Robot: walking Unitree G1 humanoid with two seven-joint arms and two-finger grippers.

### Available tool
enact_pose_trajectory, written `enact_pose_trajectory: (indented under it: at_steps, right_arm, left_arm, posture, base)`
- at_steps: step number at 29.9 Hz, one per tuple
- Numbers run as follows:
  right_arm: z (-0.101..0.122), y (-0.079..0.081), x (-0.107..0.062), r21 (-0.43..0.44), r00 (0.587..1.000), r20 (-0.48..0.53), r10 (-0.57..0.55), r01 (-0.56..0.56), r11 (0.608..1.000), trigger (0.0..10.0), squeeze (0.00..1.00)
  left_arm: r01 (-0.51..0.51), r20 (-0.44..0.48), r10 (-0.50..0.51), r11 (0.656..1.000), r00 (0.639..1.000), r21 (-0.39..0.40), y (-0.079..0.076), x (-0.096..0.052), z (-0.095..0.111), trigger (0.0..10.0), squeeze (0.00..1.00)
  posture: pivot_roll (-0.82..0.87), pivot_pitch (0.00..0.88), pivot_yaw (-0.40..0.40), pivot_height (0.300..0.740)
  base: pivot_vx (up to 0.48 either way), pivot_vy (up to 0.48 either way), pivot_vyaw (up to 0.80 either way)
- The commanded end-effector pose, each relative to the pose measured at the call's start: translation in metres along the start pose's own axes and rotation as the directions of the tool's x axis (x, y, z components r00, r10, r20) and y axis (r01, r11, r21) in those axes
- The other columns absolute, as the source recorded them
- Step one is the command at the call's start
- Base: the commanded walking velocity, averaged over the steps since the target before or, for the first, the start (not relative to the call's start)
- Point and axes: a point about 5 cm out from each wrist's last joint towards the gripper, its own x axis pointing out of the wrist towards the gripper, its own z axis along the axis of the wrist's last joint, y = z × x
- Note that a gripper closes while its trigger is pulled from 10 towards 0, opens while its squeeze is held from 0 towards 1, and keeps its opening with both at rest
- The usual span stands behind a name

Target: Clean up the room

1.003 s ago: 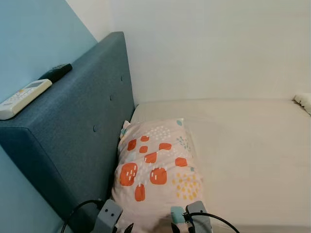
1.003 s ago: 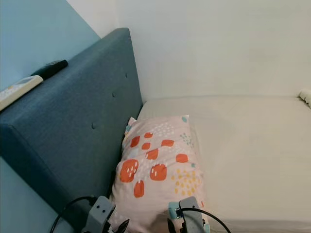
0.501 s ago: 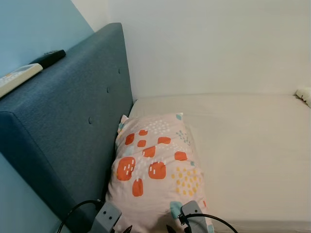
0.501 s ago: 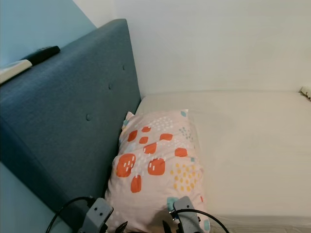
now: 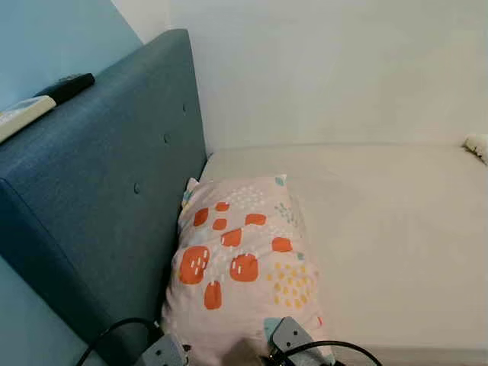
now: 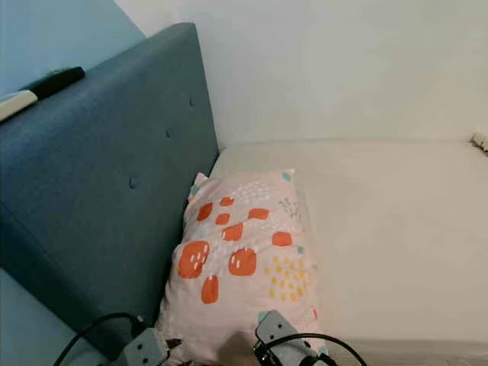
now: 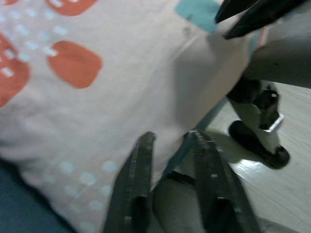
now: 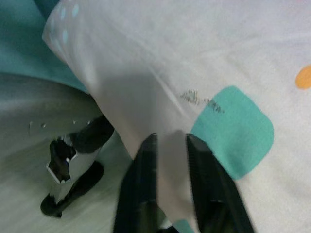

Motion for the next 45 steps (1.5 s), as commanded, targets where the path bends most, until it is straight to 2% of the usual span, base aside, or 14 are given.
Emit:
enact_pose_trajectory:
  at_steps: [1, 5, 6, 12, 13, 15, 18, 26, 33, 34, 37, 42, 43, 45]
  right_arm:
    - [0.002, 0.006, 0.002, -0.012, 0.999, -0.016, 0.046, -0.047, 0.999, 0.0, 0.00]
    - [0.002, 0.006, 0.001, -0.023, 0.997, -0.044, 0.068, -0.069, 0.997, 0.0, 0.00]
    - [-0.001, 0.006, 0.002, -0.031, 0.994, -0.073, 0.084, -0.086, 0.996, 0.0, 0.00]
    - [-0.005, 0.005, 0.005, -0.049, 0.989, -0.120, 0.088, -0.094, 0.994, 0.0, 0.00]
    - [-0.007, 0.003, 0.007, -0.063, 0.987, -0.143, 0.079, -0.089, 0.994, 0.0, 0.00]
    - [-0.010, -0.002, 0.013, -0.088, 0.983, -0.178, 0.052, -0.068, 0.994, 0.0, 0.00]
    - [-0.010, -0.006, 0.018, -0.109, 0.981, -0.195, 0.027, -0.049, 0.993, 0.0, 0.00]
    - [0.000, -0.021, 0.031, -0.164, 0.980, -0.201, -0.010, -0.024, 0.986, 0.0, 0.00]
    - [0.008, -0.029, 0.038, -0.207, 0.983, -0.183, -0.035, -0.003, 0.978, 0.0, 0.00]
    - [0.012, -0.032, 0.040, -0.228, 0.984, -0.172, -0.051, 0.011, 0.974, 10.0, 0.00]
    - [0.018, -0.041, 0.044, -0.280, 0.983, -0.167, -0.076, 0.027, 0.960, 10.0, 0.00]
    - [0.020, -0.048, 0.045, -0.312, 0.981, -0.169, -0.097, 0.041, 0.949, 10.0, 0.00]
    - [0.023, -0.055, 0.046, -0.332, 0.978, -0.167, -0.123, 0.061, 0.941, 10.0, 0.00]
    - [0.025, -0.058, 0.046, -0.340, 0.977, -0.165, -0.134, 0.071, 0.938, 10.0, 0.00]
  left_arm:
    - [0.054, -0.030, -0.053, 0.999, 0.998, 0.010, -0.003, -0.003, -0.002, 0.0, 0.00]
    - [0.087, -0.049, -0.087, 0.996, 0.995, 0.016, -0.007, -0.002, -0.004, 0.0, 0.00]
    - [0.111, -0.079, -0.109, 0.994, 0.991, 0.020, -0.011, 0.004, -0.007, 0.0, 0.00]
    - [0.150, -0.129, -0.143, 0.987, 0.981, 0.049, -0.016, 0.015, -0.010, 0.0, 0.00]
    - [0.161, -0.158, -0.149, 0.985, 0.976, 0.064, -0.017, 0.020, -0.013, 0.0, 0.00]
    - [0.158, -0.216, -0.133, 0.982, 0.967, 0.104, -0.016, 0.030, -0.018, 0.0, 0.00]
    - [0.142, -0.251, -0.105, 0.981, 0.962, 0.135, -0.014, 0.037, -0.020, 0.0, 0.00]
    - [0.161, -0.320, -0.106, 0.975, 0.941, 0.150, -0.014, 0.056, -0.023, 0.0, 0.00]
    - [0.154, -0.330, -0.087, 0.971, 0.940, 0.181, -0.011, 0.062, -0.023, 0.0, 0.00]
    - [0.138, -0.329, -0.068, 0.971, 0.942, 0.194, -0.008, 0.064, -0.022, 0.0, 0.00]
    - [0.102, -0.320, -0.021, 0.965, 0.947, 0.240, 0.003, 0.071, -0.018, 0.0, 0.00]
    - [0.085, -0.309, 0.003, 0.959, 0.951, 0.269, 0.010, 0.077, -0.012, 0.0, 0.00]
    - [0.064, -0.297, 0.028, 0.953, 0.954, 0.296, 0.018, 0.083, -0.007, 0.0, 0.00]
    - [0.056, -0.293, 0.038, 0.950, 0.955, 0.306, 0.021, 0.085, -0.004, 0.0, 0.00]
  posture:
    - [0.00, 0.059, 0.013, 0.611]
    - [0.00, 0.060, 0.011, 0.611]
    - [0.00, 0.065, 0.010, 0.611]
    - [-0.01, 0.080, 0.010, 0.611]
    - [-0.01, 0.096, 0.006, 0.611]
    - [-0.01, 0.115, 0.003, 0.611]
    - [-0.01, 0.133, 0.002, 0.611]
    - [-0.02, 0.183, 0.001, 0.611]
    - [-0.02, 0.221, 0.001, 0.611]
    - [-0.02, 0.232, 0.003, 0.611]
    - [-0.03, 0.238, 0.007, 0.611]
    - [-0.03, 0.246, 0.013, 0.611]
    - [-0.03, 0.252, 0.016, 0.611]
    - [-0.03, 0.252, 0.016, 0.611]
  base:
    - [0.000, 0.000, 0.00]
    - [0.000, 0.000, 0.00]
    - [0.000, 0.000, 0.00]
    - [0.000, 0.000, 0.00]
    - [0.000, 0.000, 0.00]
    - [0.000, 0.000, 0.00]
    - [0.000, 0.000, 0.00]
    - [0.000, 0.000, 0.00]
    - [0.000, 0.000, 0.00]
    - [0.000, 0.000, 0.00]
    - [0.000, 0.000, 0.00]
    - [0.000, 0.000, 0.00]
    - [0.000, 0.000, 0.00]
    - [0.000, 0.000, 0.00]
